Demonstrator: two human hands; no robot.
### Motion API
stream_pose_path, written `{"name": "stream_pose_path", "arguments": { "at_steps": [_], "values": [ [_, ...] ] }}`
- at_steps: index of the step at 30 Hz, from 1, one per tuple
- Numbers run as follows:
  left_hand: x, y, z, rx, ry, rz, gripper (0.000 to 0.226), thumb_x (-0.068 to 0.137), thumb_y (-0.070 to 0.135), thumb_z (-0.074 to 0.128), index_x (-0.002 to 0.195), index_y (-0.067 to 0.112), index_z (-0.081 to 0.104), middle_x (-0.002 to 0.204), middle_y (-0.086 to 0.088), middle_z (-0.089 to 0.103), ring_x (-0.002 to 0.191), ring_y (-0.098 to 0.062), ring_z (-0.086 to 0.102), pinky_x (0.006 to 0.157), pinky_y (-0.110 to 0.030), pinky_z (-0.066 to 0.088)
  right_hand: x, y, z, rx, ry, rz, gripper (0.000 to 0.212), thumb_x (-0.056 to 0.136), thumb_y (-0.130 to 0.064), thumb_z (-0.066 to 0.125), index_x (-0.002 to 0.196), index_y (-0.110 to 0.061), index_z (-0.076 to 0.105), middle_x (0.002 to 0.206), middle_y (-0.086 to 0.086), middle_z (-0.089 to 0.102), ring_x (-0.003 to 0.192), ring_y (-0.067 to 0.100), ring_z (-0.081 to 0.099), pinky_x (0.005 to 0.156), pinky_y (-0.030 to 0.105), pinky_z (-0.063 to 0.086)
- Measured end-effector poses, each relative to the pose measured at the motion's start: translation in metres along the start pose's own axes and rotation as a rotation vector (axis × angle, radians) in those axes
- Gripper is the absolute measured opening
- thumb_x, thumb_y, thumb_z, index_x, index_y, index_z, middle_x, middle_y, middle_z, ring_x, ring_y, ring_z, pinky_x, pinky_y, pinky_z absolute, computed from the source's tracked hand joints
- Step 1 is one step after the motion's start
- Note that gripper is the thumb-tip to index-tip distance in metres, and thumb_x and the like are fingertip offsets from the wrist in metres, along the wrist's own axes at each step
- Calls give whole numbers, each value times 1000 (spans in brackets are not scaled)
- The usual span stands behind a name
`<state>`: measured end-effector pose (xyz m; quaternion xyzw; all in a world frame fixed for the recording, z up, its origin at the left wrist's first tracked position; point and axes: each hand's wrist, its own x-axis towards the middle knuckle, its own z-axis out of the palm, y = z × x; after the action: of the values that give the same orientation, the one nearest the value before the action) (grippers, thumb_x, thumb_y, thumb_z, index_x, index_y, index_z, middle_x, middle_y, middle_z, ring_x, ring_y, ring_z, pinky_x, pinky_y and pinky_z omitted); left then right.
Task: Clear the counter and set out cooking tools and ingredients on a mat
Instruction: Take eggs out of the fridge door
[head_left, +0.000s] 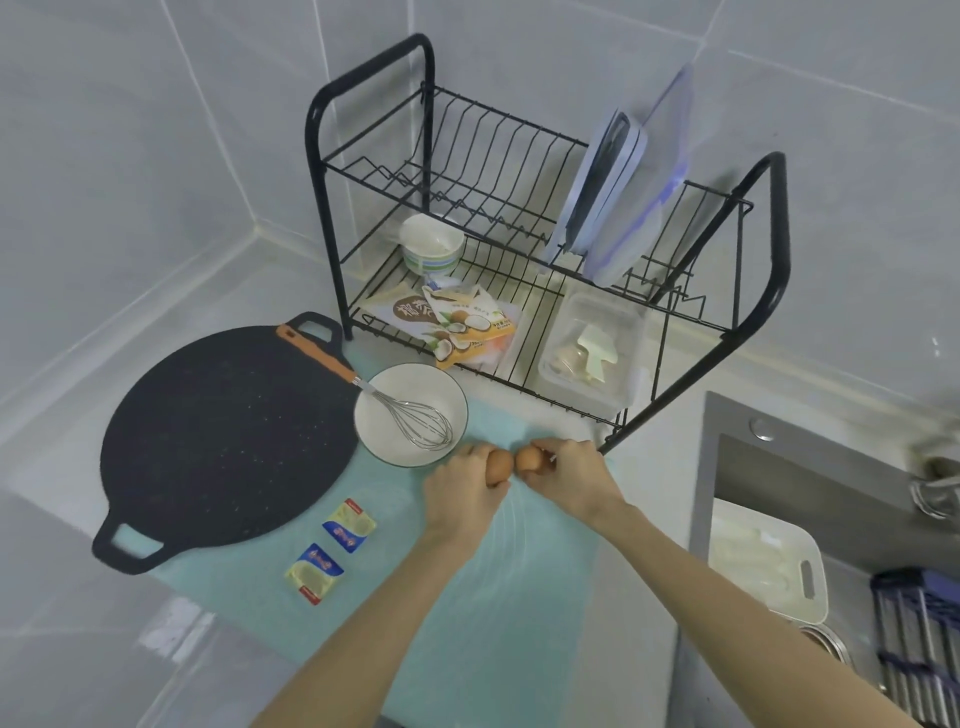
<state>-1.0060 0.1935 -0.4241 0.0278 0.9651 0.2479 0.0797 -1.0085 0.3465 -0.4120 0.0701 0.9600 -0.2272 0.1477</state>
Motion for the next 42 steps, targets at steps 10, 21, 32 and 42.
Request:
{"name": "stream_pose_path", "arguments": {
  "at_steps": [10,21,32,42],
  "values": [
    [-6,0,-9,-67,-11,-9,42,81,41,65,121,34,56,115,9,63,105,-17,59,78,-28,44,-5,0,-7,32,-7,-42,18,84,-34,59,88,-17,64,86,0,69,93,20,63,75,31,51],
    [-48,16,-37,-109,94,49,28,94,30,49,120,35,57,110,11,63,98,-13,58,71,-23,36,-36,1,-36,99,37,-117,42,88,-20,59,129,-18,58,125,-1,64,107,16,62,85,20,46],
    [-155,50,-87,-349,216,26,34,90,18,59,124,23,59,115,9,64,92,-5,55,72,-4,33,-132,-7,-75,202,174,-488,30,88,-10,56,116,-16,67,116,-1,67,101,17,63,89,30,50],
    [-348,78,-94,-370,479,-273,35,90,21,59,124,26,60,118,9,64,102,-7,57,83,-17,38,-267,-10,-78,233,-12,-849,35,87,-16,62,122,-24,62,103,-13,56,97,6,53,88,27,49]
  ]
}}
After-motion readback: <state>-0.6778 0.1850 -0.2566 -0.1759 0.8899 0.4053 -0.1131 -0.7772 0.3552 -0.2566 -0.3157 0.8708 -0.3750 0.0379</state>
